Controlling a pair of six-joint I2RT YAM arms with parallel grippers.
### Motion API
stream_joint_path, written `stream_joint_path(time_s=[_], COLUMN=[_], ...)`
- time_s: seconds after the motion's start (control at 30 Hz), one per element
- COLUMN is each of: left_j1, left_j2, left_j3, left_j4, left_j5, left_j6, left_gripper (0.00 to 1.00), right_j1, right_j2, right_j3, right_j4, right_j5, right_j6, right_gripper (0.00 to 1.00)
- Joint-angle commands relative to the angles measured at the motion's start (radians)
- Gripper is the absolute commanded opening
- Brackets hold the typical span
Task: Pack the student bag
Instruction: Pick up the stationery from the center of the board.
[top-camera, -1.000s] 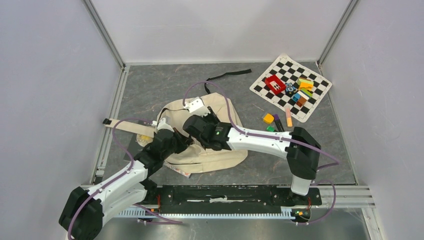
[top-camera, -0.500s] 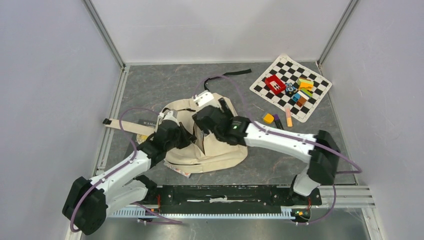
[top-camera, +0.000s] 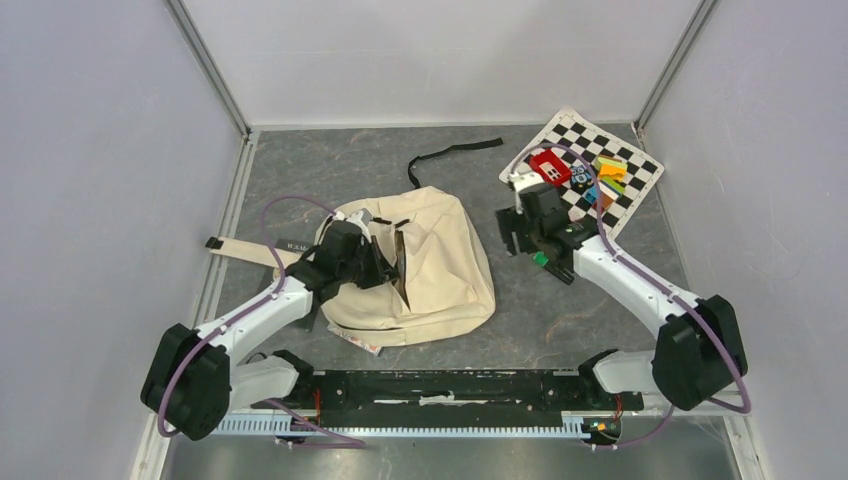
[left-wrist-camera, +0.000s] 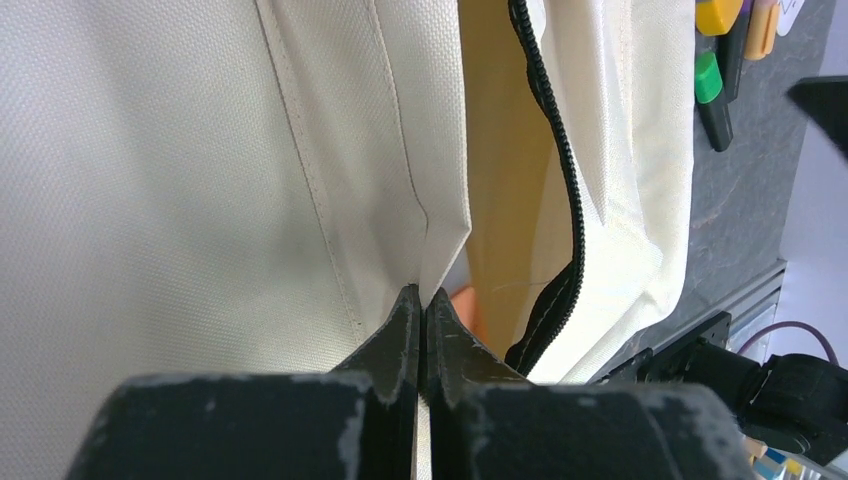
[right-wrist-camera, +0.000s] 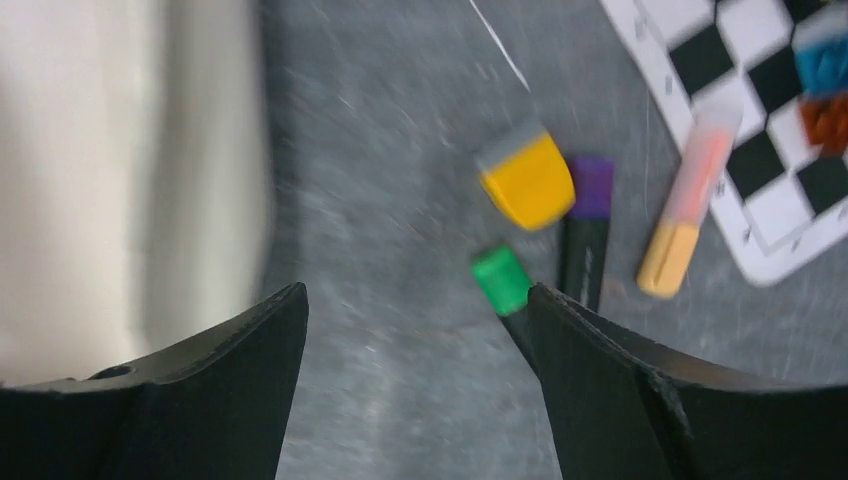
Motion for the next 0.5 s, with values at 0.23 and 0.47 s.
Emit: stream_joint_path(time_s=[0.23, 0.47], left_j1=[0.011, 0.011], left_j2=[-0.105, -0.170], left_j3=[-0.082, -0.141], left_j4=[0.038, 0.066], left_j5=[0.003, -0.015], left_j6=[-0.018, -0.060], left_gripper=[0.02, 0.02], right_j1=[-0.340, -0.367], right_j2=[0.056, 0.136], right_j3=[-0.189, -0.182], right_j4=[0.093, 0.143], right_j5=[-0.245, -0.288], right_j6=[-0.115, -0.136], right_gripper=[0.79, 0.70])
